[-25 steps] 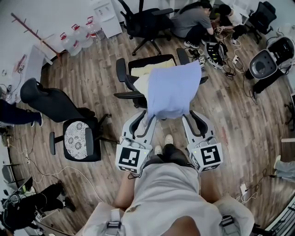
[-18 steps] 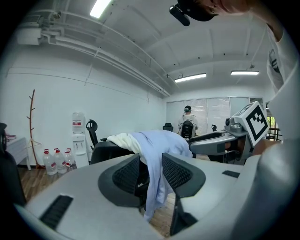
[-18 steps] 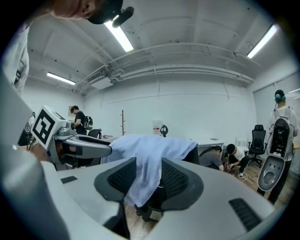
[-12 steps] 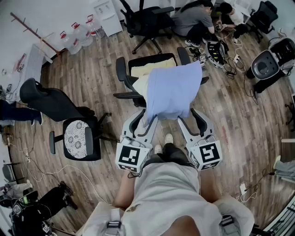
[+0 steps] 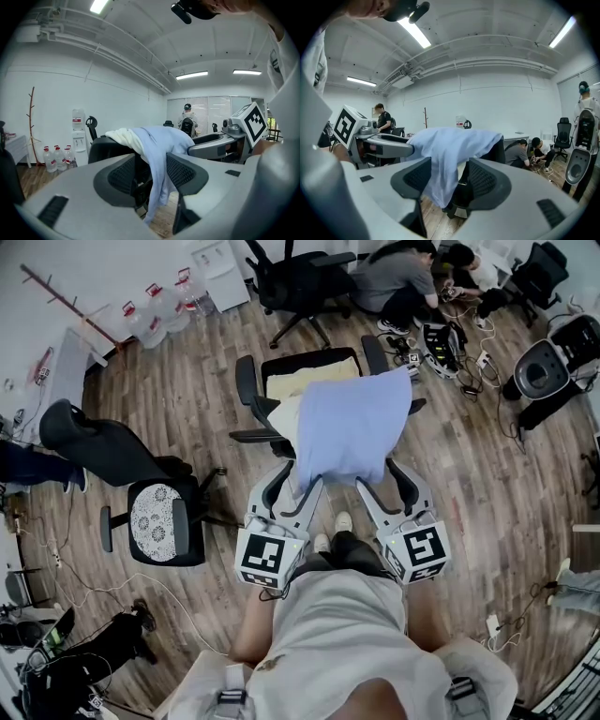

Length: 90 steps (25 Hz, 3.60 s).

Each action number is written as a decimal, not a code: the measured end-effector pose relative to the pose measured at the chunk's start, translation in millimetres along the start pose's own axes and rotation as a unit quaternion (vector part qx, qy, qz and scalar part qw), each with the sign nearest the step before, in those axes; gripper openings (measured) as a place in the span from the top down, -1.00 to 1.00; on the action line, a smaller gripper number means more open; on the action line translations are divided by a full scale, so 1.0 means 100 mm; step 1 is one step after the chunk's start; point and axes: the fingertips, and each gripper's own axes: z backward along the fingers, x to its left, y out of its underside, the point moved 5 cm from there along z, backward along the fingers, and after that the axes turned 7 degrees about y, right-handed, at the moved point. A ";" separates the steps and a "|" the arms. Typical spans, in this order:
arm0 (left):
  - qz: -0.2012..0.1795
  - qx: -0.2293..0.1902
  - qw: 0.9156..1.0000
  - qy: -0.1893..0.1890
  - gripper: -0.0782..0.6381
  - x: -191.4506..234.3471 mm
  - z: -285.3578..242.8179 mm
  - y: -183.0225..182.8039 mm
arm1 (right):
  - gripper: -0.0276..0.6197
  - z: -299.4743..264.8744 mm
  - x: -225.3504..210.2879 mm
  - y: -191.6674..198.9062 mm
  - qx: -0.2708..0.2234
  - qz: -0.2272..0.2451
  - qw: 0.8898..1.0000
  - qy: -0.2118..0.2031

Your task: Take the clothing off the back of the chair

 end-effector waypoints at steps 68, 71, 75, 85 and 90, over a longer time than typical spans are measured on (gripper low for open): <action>-0.015 -0.034 0.997 0.061 0.62 -0.24 0.30 -0.09 | 0.75 0.38 0.32 -0.13 -0.025 0.016 0.998 0.047; -0.014 -0.036 0.997 0.062 0.62 -0.26 0.33 -0.11 | 0.75 0.41 0.34 -0.15 -0.027 0.018 0.998 0.049; -0.014 -0.039 0.997 0.065 0.62 -0.31 0.35 -0.14 | 0.75 0.47 0.34 -0.18 -0.028 0.021 0.998 0.051; -0.013 -0.043 0.997 0.059 0.62 -0.40 0.41 -0.15 | 0.75 0.58 0.32 -0.20 -0.035 0.022 0.998 0.042; -0.014 -0.042 0.998 0.045 0.62 -0.51 0.42 -0.15 | 0.75 0.64 0.27 -0.19 -0.042 0.022 0.998 0.028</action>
